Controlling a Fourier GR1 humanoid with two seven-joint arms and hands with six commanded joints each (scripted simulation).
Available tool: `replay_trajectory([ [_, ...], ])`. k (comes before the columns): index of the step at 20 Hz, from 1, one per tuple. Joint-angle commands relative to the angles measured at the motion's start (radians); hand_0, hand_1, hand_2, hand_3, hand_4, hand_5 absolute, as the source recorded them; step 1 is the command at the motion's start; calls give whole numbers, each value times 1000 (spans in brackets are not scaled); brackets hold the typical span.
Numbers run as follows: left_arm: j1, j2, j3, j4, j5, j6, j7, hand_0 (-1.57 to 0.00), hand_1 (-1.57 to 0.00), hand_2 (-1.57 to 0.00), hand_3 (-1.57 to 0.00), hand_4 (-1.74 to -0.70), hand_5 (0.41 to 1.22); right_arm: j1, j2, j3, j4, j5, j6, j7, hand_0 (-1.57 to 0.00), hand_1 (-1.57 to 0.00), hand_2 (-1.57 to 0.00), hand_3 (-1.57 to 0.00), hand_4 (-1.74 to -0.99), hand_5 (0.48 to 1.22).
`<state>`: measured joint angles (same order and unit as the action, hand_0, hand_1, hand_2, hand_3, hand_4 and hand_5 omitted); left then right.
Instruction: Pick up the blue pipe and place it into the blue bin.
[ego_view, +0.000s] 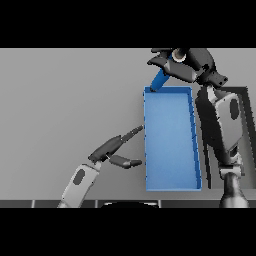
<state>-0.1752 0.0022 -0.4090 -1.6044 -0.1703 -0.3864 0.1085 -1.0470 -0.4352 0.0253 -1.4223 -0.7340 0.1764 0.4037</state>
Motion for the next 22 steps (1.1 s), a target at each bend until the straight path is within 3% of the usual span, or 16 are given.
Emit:
replay_trajectory([
  [1,-1,1,-2,0,-9,6,3,1,1,1,1,-882,411,10,-26,-10,37,22,4,-3,-1571,-1571,-1571,-1571,-1741,1221],
  [3,-9,2,-1,0,-17,11,2,1,1,1,1,-874,413,58,-61,-22,58,24,19,-1,-1571,-1571,-1571,-1571,-1741,1221],
  [8,13,13,-9,-19,-13,3,-16,1,1,1,1,-866,420,249,-80,-4,41,45,-10,23,-1571,-1571,-1571,-1571,-1741,1221],
  [12,19,2,-9,-35,1,5,13,1,1,1,1,-878,423,413,-91,21,-32,50,-53,55,-1571,-1571,-1571,-1571,-1741,1221],
  [19,48,13,-13,-47,5,0,-10,1,1,1,1,-888,422,597,-115,106,-142,127,-246,206,-1571,-1571,-1571,-1521,-1741,1221],
  [20,42,10,-13,-48,3,2,3,1,1,1,1,-887,420,610,-124,132,-142,130,-268,206,-1571,-1571,-1571,-1255,-1741,1221],
  [22,28,11,-10,-36,-1,1,14,1,1,1,1,-885,420,610,-155,196,-110,157,-311,206,-1571,-1571,-1571,-1024,-1741,1221],
])
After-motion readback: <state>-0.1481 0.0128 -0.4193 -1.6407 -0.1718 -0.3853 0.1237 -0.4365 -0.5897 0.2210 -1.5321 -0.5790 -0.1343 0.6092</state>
